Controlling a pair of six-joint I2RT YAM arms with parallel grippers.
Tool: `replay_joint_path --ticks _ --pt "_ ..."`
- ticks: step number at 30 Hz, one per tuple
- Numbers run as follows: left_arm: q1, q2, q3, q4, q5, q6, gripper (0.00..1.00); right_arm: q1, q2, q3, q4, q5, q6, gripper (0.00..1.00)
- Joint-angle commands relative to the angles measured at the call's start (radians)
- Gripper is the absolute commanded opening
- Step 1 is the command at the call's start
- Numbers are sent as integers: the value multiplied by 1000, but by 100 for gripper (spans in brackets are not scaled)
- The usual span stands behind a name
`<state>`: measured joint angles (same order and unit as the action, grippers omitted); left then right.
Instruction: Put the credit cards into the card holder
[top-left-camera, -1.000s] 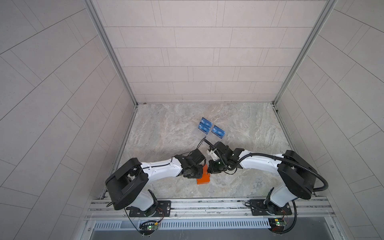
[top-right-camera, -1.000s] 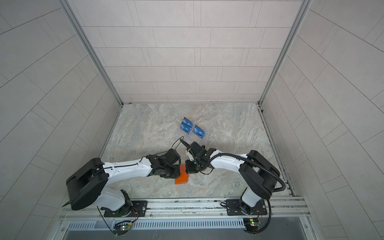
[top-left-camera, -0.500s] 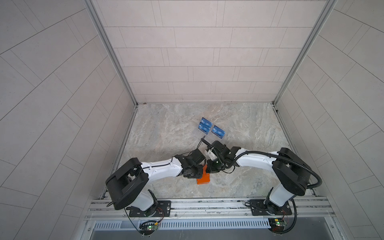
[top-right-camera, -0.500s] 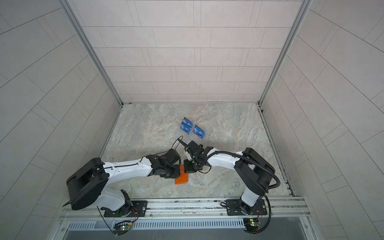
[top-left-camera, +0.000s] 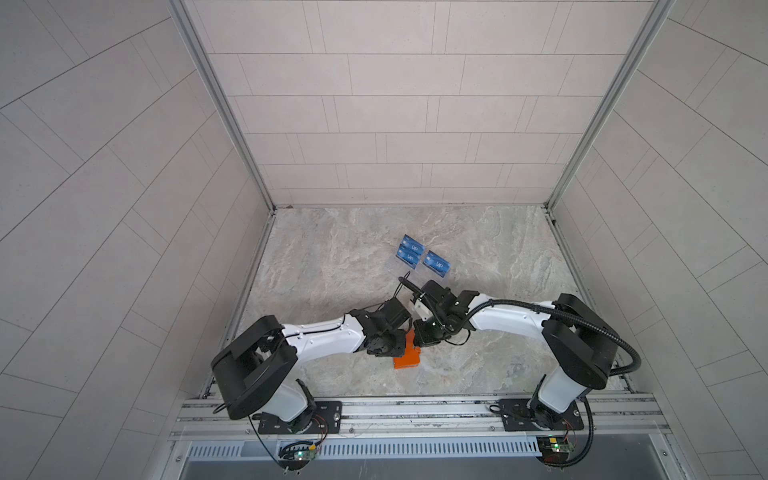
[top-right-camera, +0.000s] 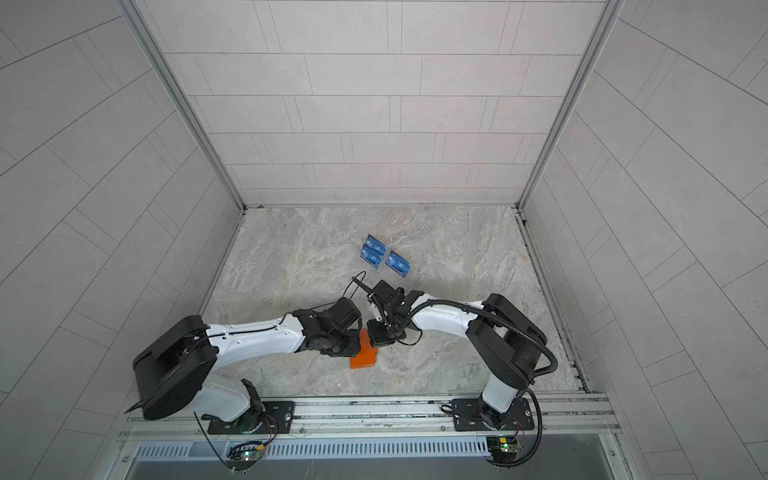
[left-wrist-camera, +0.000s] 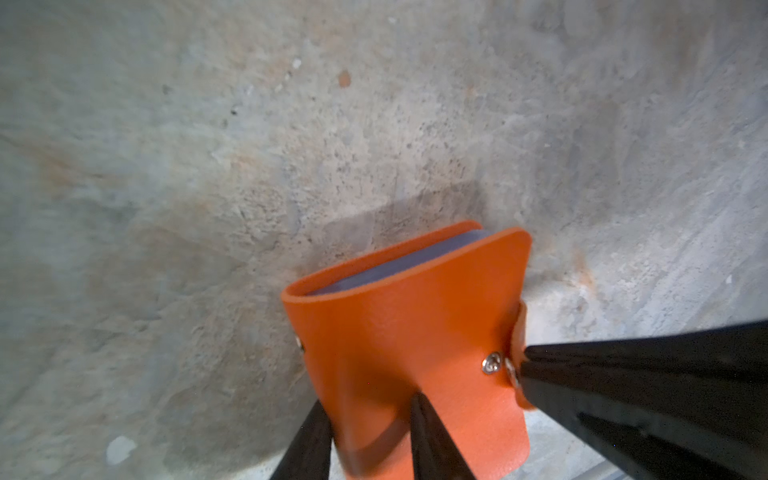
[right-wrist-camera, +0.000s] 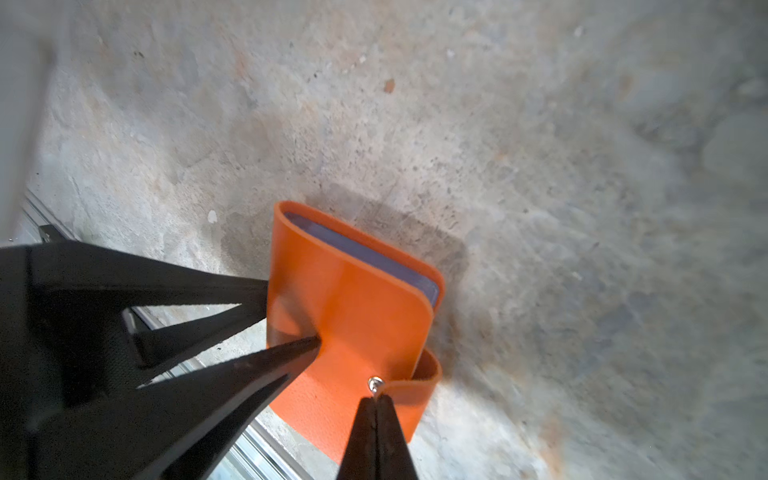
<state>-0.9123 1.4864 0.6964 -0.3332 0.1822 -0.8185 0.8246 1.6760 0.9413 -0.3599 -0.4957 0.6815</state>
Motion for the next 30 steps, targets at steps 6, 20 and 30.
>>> replay_joint_path --ticks 6,20,30 --pt "-20 71 -52 -40 -2 13 35 4 24 15 43 11 8 0" --pt "-19 67 -54 -38 -1 10 35 31 67 41 9 26 -6 0" --pt "-19 65 -58 -36 -4 7 35 62 84 50 -87 64 -52 0"
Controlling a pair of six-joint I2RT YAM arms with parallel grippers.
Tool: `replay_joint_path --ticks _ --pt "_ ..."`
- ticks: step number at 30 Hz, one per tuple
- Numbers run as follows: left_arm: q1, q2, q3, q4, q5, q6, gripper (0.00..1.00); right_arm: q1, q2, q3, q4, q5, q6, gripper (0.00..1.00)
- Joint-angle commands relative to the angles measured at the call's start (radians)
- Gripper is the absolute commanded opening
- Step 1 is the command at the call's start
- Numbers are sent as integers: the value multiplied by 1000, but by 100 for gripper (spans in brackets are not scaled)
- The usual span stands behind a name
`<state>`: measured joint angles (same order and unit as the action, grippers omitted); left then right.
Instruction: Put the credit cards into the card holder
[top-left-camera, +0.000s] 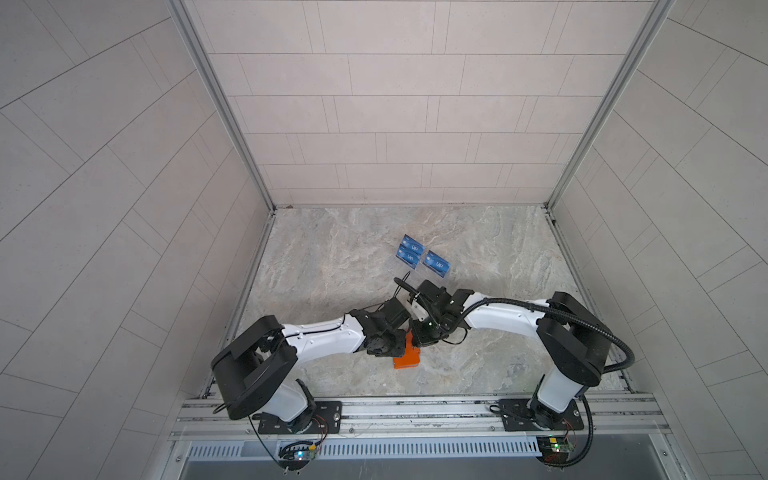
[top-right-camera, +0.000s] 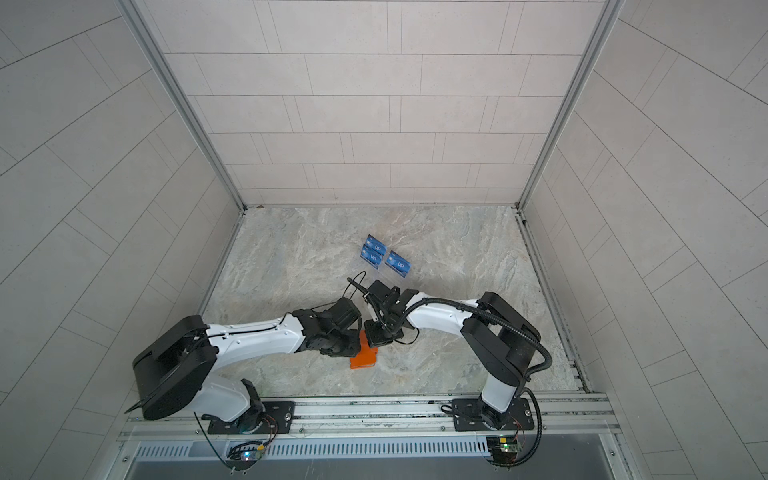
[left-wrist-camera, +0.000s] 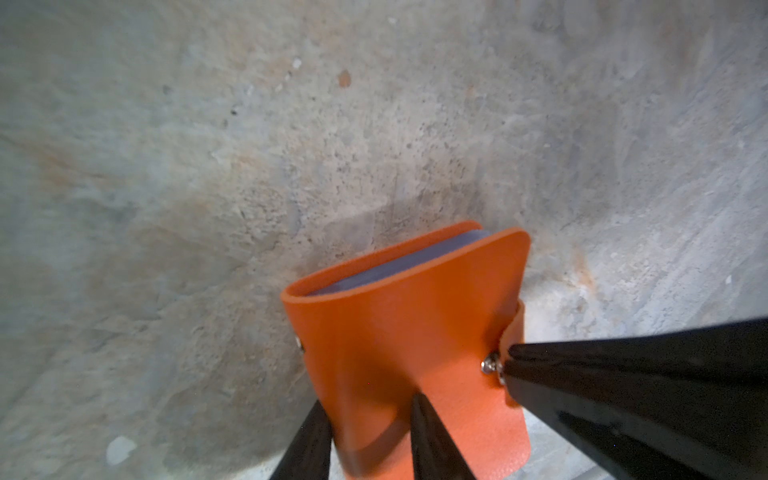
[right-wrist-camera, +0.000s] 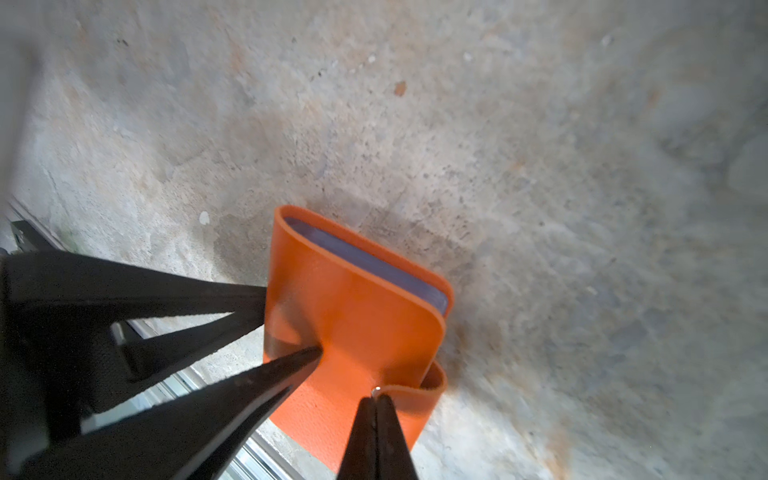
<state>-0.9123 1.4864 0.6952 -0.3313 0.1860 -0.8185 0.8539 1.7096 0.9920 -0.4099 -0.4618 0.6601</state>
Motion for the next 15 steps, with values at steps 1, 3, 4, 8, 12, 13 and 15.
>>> replay_joint_path --ticks 1,3,4,8,12,13,15 --pt "-19 63 -58 -37 -7 7 35 37 55 1 -43 34 -34 0" --pt "-19 62 -59 -40 -8 7 35 49 63 4 -59 42 -39 0" --pt "-19 63 -58 -41 -9 7 35 52 67 6 -64 46 -42 0" --pt "-20 66 -56 -41 -8 7 35 56 87 13 -98 58 -52 0" --pt "-19 67 -56 -39 -10 8 35 57 98 17 -116 76 -55 0" --pt "-19 66 -55 -40 -10 7 35 59 100 18 -120 81 -55 0" --pt "-19 65 -57 -40 -10 7 35 62 110 25 -128 90 -56 0"
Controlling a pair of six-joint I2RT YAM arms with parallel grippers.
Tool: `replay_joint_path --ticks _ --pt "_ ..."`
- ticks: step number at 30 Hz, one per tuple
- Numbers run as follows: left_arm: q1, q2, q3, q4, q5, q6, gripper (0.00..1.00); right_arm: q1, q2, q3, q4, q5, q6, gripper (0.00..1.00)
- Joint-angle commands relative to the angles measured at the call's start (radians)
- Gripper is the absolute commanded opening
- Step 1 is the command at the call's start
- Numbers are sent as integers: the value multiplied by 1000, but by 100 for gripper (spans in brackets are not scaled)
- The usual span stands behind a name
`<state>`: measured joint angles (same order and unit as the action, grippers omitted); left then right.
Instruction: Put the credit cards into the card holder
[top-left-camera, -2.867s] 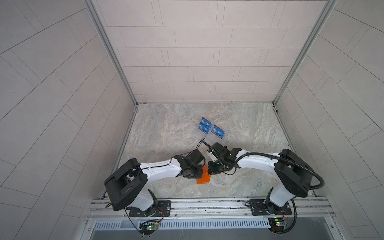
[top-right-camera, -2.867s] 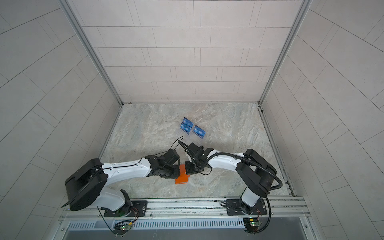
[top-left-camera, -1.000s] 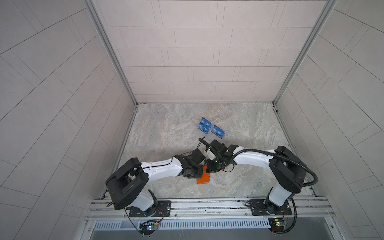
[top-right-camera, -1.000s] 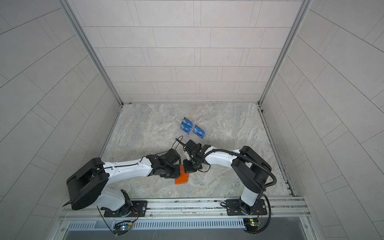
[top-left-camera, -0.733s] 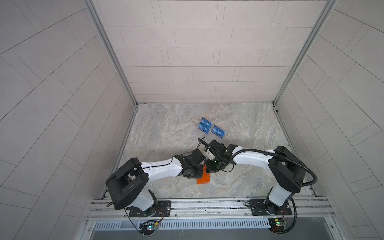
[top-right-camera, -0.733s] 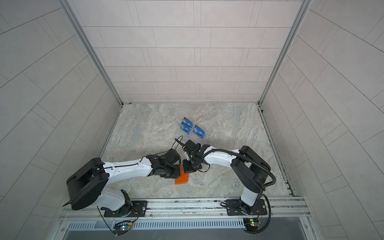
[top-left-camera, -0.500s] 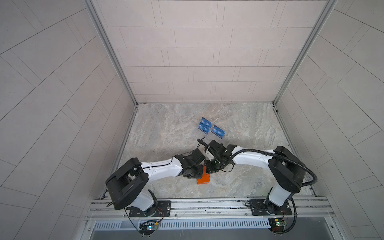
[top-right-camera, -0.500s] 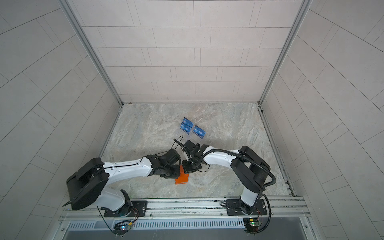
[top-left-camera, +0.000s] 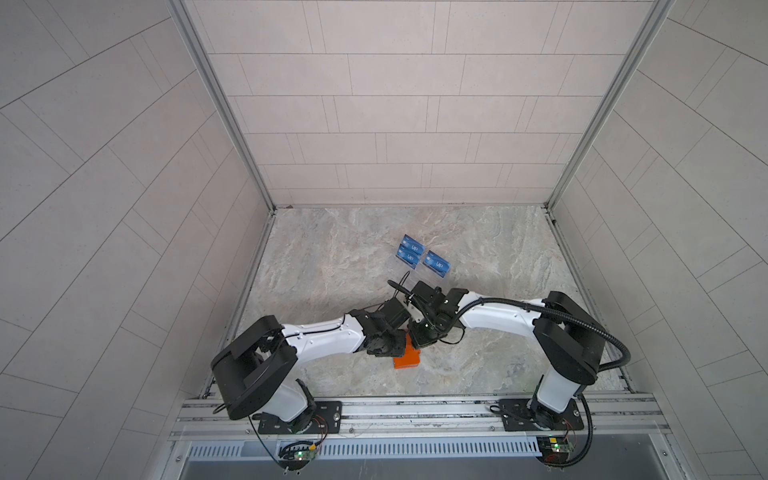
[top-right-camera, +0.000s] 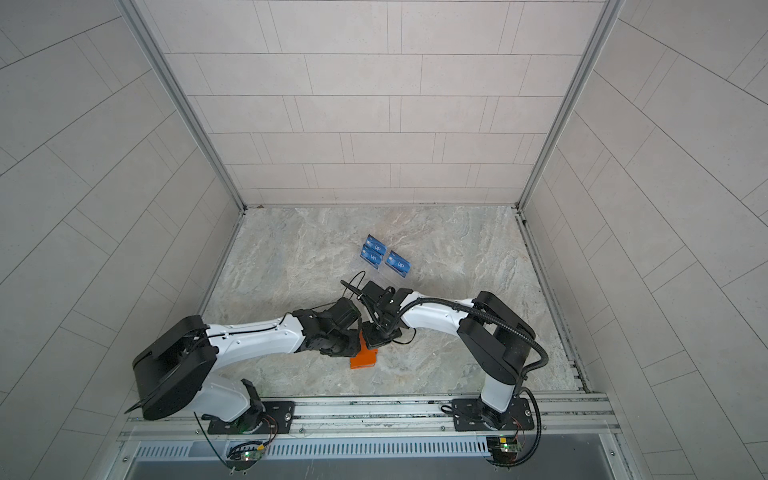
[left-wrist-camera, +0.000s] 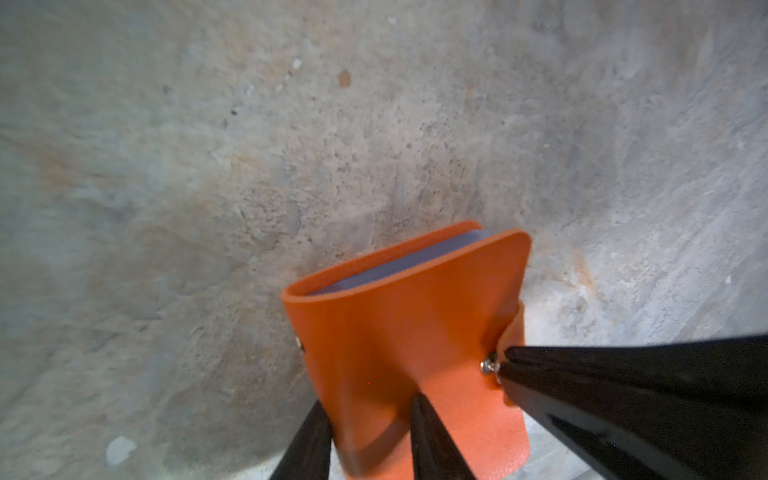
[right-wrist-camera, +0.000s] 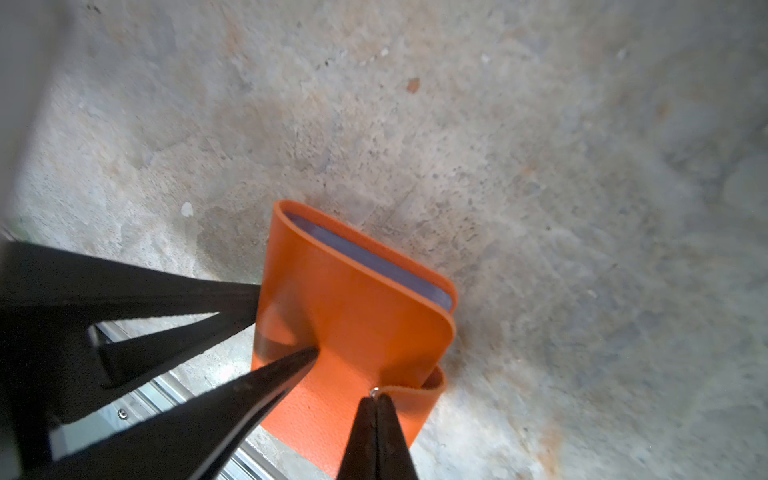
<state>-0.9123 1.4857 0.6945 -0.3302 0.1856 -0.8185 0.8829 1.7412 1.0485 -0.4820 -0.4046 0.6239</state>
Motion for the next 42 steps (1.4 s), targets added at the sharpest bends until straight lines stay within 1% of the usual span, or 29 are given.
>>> replay_joint_path --ticks 1,10,23,29,42 --pt "-20 66 -58 -39 -9 7 35 34 84 -30 -60 34 -20 0" --pt "-19 68 -58 -36 -8 6 35 63 127 -21 -72 49 -10 0" --pt "-19 66 -56 -41 -9 7 35 81 182 12 -151 73 -32 0" --pt "-20 66 -56 -43 -11 5 35 92 184 18 -186 100 -37 0" --pt "-19 65 -56 -42 -15 4 35 123 219 23 -171 67 -20 0"
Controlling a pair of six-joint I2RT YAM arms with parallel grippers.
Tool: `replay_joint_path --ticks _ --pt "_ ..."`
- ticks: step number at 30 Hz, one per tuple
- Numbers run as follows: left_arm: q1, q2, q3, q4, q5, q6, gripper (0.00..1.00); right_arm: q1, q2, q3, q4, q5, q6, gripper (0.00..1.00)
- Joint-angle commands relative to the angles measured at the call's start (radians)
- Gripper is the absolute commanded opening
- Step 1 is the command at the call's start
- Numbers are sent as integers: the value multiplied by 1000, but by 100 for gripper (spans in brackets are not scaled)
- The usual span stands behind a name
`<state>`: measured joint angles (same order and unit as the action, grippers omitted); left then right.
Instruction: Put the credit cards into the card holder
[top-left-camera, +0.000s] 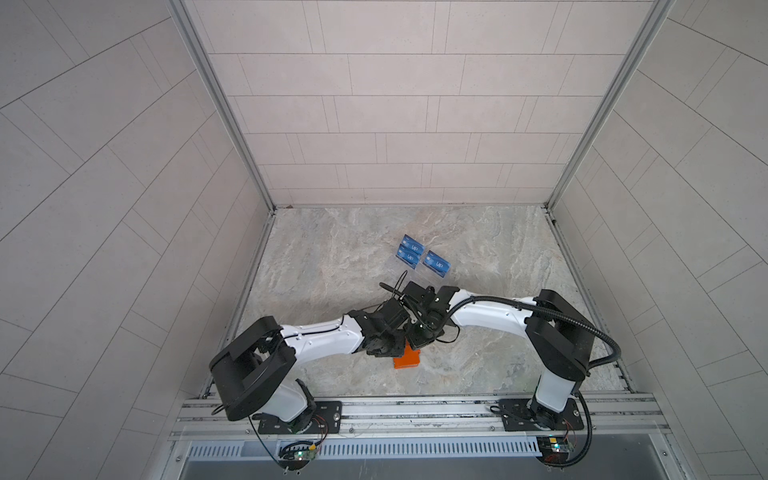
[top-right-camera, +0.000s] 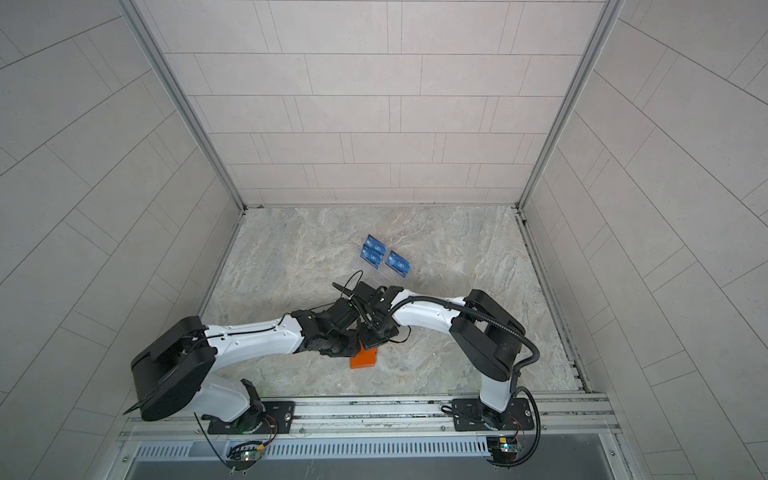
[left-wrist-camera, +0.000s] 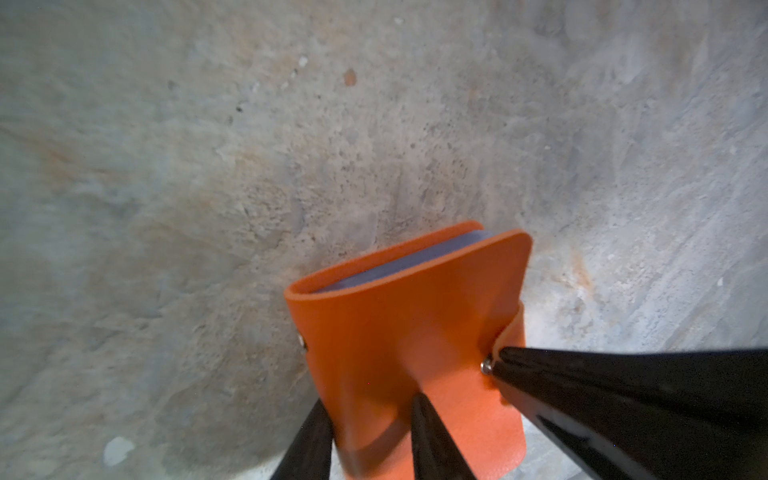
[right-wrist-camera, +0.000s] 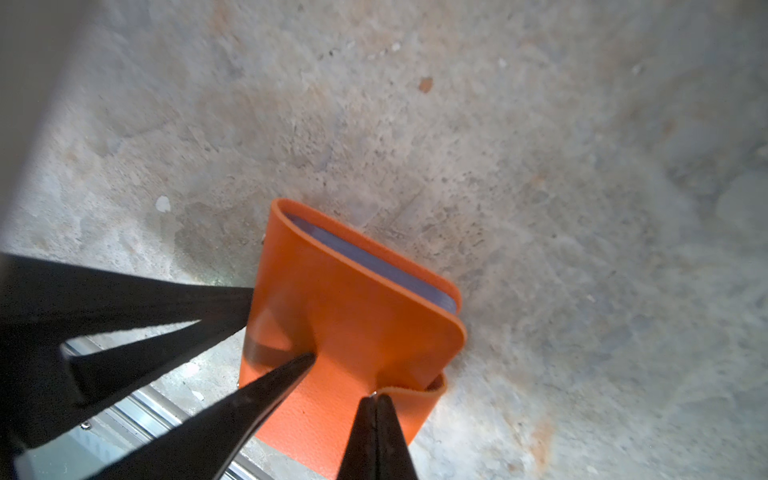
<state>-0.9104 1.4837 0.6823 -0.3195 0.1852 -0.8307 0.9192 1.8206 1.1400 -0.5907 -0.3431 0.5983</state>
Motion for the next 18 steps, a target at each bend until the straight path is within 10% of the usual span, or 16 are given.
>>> replay_joint_path --ticks 1,18 --pt "-22 67 -45 -51 -14 16 35 90 141 -68 -65 5 7 0" --pt "-21 68 -50 -44 -14 10 35 144 154 -57 -100 100 50 0"
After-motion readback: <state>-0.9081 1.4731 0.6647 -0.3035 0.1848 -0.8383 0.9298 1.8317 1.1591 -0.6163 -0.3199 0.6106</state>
